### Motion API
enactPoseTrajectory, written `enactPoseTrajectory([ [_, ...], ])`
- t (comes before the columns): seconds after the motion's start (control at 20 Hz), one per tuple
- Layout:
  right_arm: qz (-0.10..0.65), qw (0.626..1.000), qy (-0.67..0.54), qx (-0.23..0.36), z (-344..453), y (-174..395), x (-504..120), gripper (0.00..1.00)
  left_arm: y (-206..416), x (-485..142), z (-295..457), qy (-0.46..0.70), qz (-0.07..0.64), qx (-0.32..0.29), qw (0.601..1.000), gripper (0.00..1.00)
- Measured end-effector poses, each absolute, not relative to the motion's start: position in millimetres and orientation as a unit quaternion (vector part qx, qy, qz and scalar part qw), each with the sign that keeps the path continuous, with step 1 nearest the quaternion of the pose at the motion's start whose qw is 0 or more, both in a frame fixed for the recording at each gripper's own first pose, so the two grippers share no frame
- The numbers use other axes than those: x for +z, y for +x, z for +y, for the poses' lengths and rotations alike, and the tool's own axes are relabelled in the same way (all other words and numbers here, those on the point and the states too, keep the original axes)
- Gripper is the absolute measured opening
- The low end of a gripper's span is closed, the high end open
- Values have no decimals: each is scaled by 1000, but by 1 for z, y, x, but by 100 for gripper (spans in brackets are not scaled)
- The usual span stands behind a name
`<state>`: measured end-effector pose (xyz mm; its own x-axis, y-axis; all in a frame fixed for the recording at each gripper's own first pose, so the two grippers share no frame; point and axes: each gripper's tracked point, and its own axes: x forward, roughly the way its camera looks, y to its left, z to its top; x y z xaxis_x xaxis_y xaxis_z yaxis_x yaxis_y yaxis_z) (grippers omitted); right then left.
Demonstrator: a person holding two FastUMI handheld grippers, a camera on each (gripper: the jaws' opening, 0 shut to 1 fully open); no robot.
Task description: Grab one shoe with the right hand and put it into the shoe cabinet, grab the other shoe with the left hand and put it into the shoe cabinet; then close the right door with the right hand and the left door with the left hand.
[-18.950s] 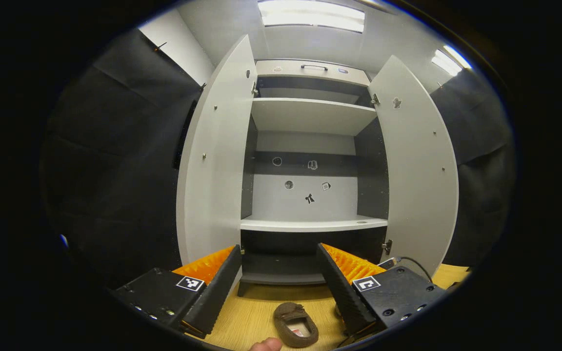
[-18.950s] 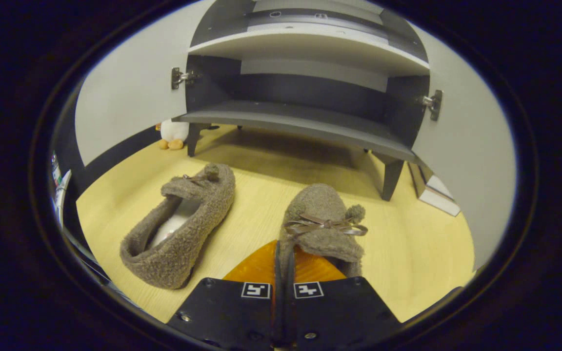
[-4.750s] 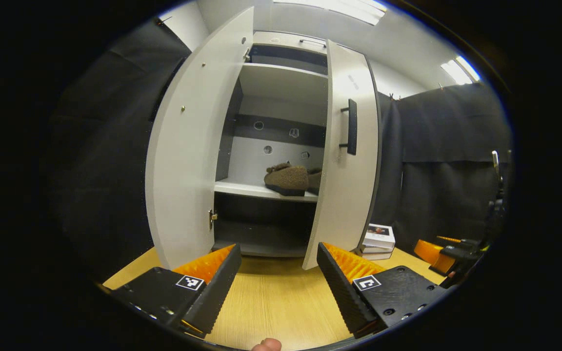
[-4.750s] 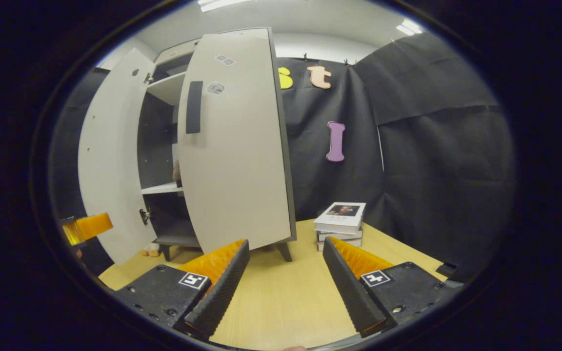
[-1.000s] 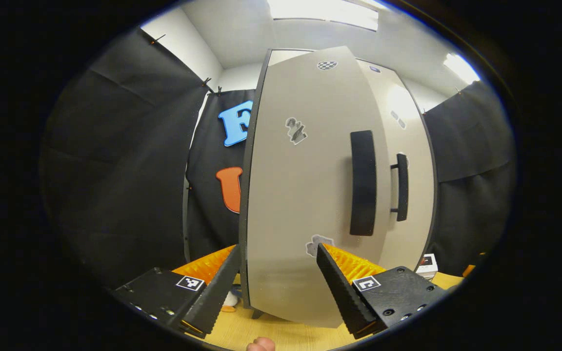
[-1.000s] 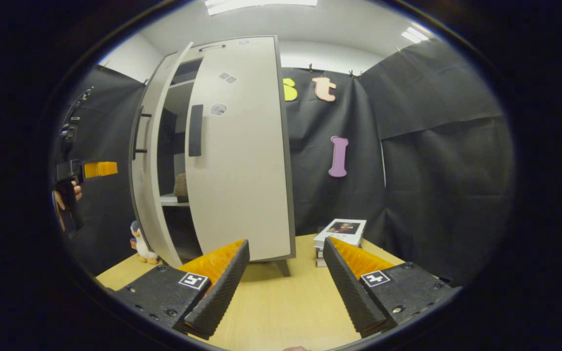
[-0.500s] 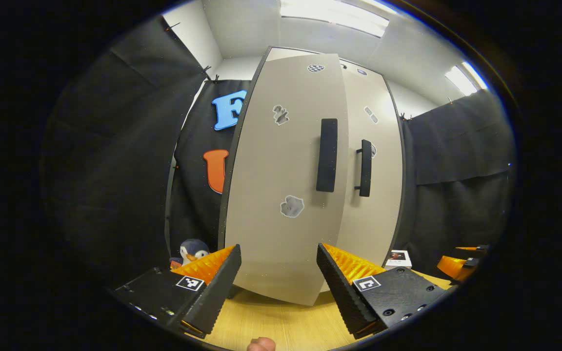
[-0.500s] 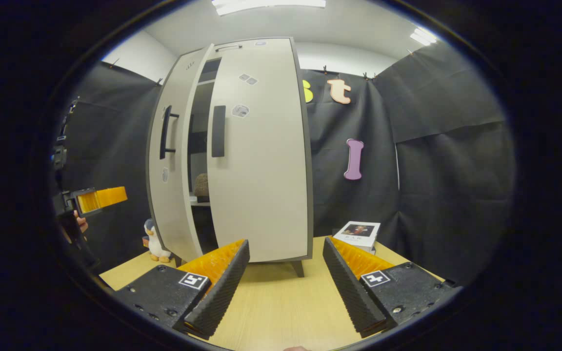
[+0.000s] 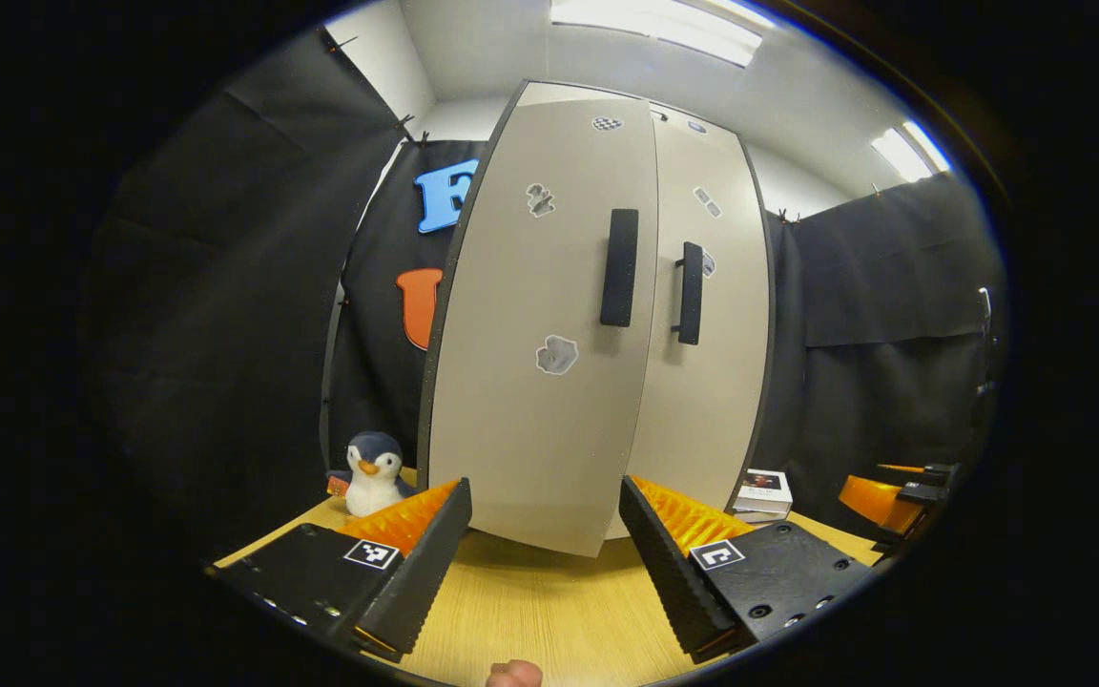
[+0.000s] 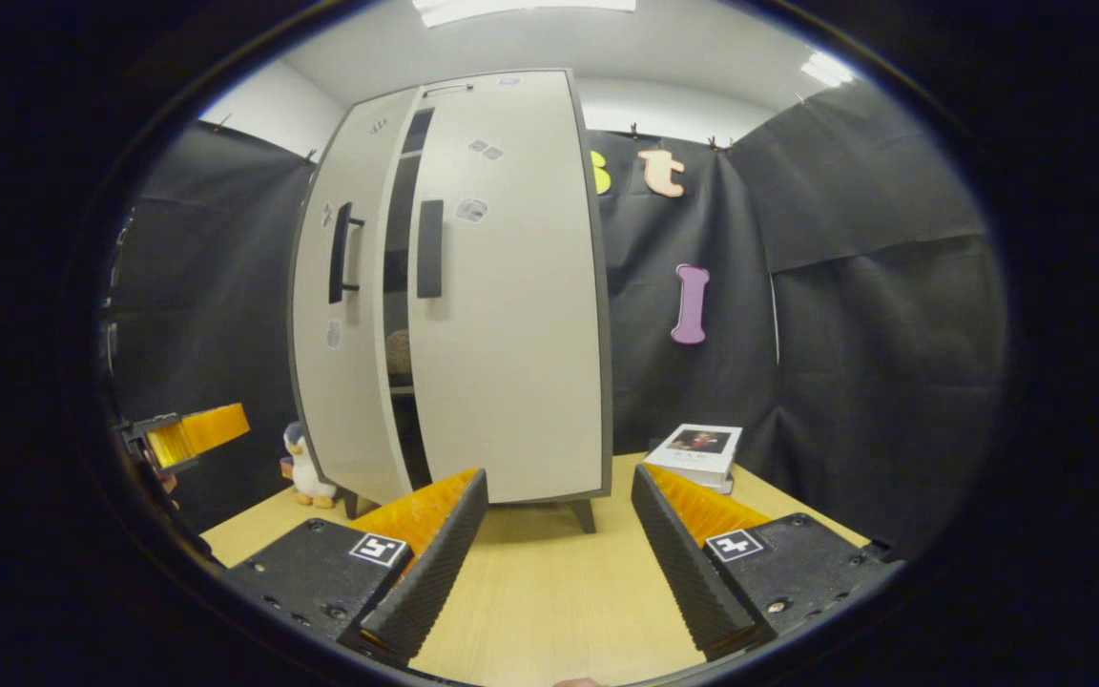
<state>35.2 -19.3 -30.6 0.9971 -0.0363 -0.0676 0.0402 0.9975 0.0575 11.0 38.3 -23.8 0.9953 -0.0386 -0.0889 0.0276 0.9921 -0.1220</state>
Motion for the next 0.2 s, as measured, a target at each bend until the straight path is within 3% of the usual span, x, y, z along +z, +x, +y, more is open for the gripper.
enactPoseTrajectory([
  [0.2, 33, 999, 28, -23, -22, 33, -30, 99, 8, -21, 32, -62, 45, -25, 997, 95],
])
